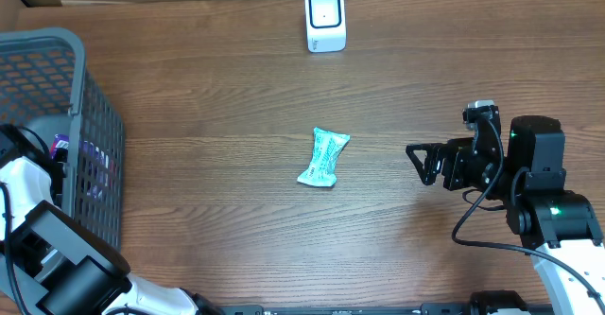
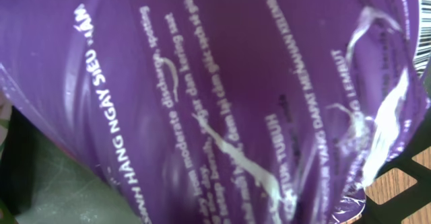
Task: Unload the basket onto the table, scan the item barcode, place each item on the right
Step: 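Return the left gripper into the basket and grasp the purple pad pack, then lift the purple pack out and place it left of the wipes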
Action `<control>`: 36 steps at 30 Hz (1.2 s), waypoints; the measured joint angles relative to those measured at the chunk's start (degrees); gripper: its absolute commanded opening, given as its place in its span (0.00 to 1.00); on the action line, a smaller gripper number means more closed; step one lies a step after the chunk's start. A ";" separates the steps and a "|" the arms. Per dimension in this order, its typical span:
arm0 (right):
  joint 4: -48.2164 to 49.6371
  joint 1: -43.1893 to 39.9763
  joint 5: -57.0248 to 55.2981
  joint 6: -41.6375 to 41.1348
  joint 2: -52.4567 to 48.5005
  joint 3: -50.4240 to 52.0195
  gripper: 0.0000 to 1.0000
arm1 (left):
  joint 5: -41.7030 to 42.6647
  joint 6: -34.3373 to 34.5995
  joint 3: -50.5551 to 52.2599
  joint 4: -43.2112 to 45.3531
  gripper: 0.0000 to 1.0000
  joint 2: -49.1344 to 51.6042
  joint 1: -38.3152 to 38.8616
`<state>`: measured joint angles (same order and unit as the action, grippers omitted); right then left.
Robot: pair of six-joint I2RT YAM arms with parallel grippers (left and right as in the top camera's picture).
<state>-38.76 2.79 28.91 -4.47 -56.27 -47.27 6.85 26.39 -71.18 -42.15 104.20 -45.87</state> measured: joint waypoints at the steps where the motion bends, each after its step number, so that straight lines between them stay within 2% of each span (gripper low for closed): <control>1: 0.15 0.00 0.00 0.00 0.00 0.00 0.99 | 0.02 -0.04 -0.09 -0.07 0.04 0.00 0.00; 10: 0.20 0.00 0.00 0.00 0.00 0.00 0.99 | 0.11 -2.89 -2.03 -5.92 0.04 -2.84 0.00; 27: 0.59 0.00 -0.02 0.02 0.00 0.00 0.99 | -0.76 -3.06 -2.71 -4.72 0.04 -34.14 -0.02; 33: 0.57 -0.02 0.02 0.02 0.00 0.00 0.99 | 5.53 -6.32 -2.71 -1.70 0.04 -42.62 0.59; 36: 0.48 0.00 0.00 0.02 0.00 0.00 0.98 | 10.75 -10.16 -2.71 0.07 0.04 -45.16 3.37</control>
<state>-38.28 2.79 28.91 -4.45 -56.27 -47.27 17.61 16.23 -73.89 -42.09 59.05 -42.50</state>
